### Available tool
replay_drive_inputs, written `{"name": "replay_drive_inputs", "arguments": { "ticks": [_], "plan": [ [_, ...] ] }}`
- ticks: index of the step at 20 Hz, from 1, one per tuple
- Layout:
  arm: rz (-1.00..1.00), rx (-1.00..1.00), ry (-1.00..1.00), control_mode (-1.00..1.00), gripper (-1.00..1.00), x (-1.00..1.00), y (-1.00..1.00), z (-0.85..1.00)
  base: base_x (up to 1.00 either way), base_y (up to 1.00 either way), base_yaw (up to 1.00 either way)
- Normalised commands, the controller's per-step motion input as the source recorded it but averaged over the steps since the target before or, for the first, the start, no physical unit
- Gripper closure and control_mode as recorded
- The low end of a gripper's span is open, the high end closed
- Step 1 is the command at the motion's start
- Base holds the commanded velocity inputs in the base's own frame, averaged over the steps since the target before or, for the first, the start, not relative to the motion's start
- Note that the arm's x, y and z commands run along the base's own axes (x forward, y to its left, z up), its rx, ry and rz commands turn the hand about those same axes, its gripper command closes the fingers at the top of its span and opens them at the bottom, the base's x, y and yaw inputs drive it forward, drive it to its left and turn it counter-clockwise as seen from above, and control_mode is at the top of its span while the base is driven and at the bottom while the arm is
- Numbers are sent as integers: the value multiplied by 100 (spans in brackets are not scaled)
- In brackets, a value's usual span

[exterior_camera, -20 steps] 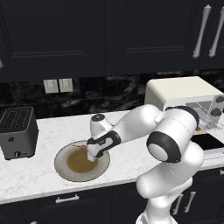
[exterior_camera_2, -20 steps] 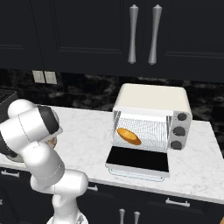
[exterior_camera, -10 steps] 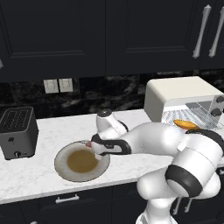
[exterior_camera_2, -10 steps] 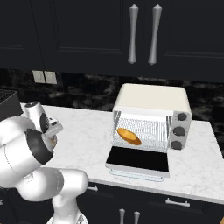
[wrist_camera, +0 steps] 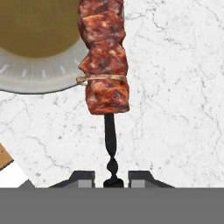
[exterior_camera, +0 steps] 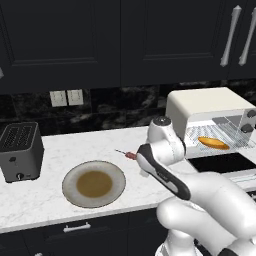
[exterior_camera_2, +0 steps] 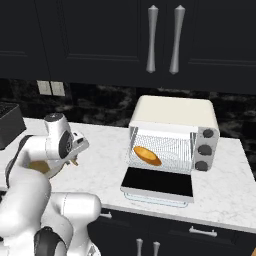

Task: Pick up the kebab skewer and baguette bread, and place them inside the toaster oven. Close the toaster oven door and start by setting the timer.

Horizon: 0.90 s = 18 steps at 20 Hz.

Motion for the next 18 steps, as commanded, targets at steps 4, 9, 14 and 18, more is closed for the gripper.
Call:
{"name": "replay_drive_inputs", "arguments": {
  "ticks": [4, 9, 14, 18],
  "plan": [
    [-5, 5, 0, -100, 100, 0, -100, 59, 0, 0, 0],
    [-3, 3, 0, -100, 100, -1, -100, 40, 0, 0, 0],
    [-6, 3, 0, -100, 100, -5, -100, 20, 0, 0, 0],
    [-13, 0, 1, -100, 100, 0, -100, 16, 0, 0, 0]
  ]
}}
